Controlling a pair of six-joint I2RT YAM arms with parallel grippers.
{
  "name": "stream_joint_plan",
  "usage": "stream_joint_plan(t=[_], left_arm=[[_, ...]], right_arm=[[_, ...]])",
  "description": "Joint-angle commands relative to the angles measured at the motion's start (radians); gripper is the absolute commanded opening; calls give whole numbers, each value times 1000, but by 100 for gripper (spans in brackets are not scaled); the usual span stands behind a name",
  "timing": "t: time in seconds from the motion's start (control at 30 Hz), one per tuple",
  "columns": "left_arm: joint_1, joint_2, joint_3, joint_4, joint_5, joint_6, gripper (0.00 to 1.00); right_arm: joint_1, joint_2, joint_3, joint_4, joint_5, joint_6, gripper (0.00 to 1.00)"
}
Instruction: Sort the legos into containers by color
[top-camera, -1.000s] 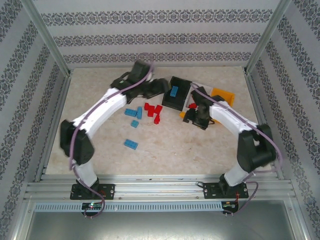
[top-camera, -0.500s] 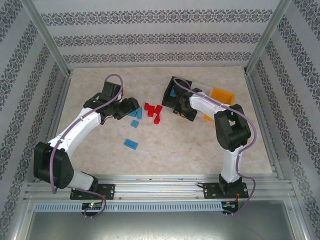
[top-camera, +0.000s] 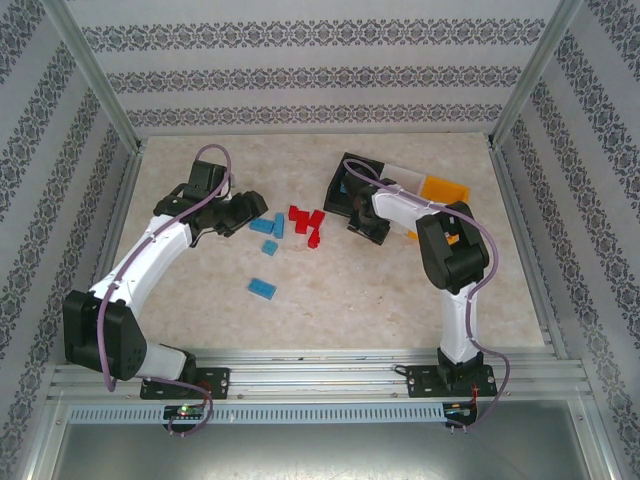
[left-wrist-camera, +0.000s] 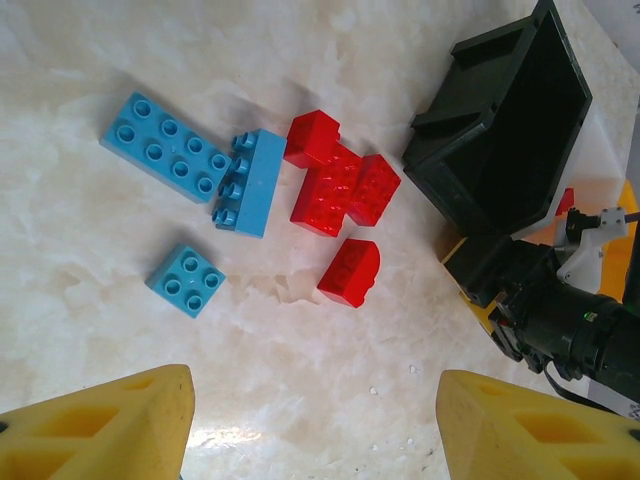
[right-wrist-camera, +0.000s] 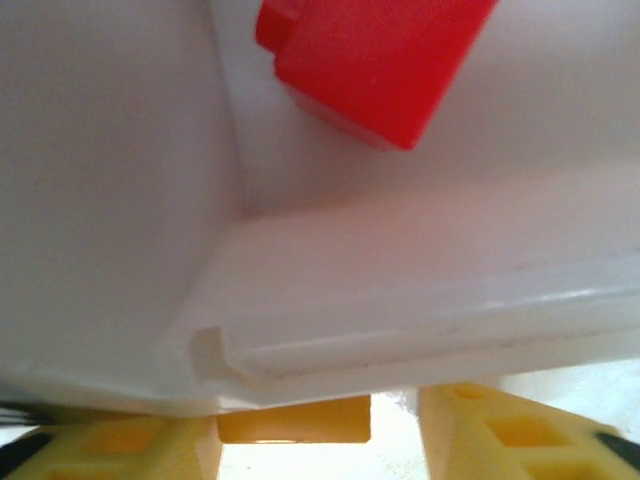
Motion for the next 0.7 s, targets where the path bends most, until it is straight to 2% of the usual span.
stream_joint_plan(t=[0.0, 0.23, 0.4, 0.53, 0.6, 0.67], left_arm=[[12, -14, -15, -22, 18, 19, 66], [11, -15, -27, 3, 18, -1, 66], [12, -7, -49, 38, 20, -24, 66], [11, 19, -53, 40, 31, -28, 66], [9, 29, -57, 45, 32, -26, 66], [8, 32, -64, 52, 28, -26, 66]], right_arm=[[-9, 14, -21, 30, -2, 8, 45], [15, -76, -96, 13, -67, -1, 42], [59, -208, -204, -7, -146, -6, 41], [49, -349, -291, -27, -177, -14, 41], [22, -396, -320, -6, -201, -49, 44], [-12, -368, -290, -27, -242, -100, 51]])
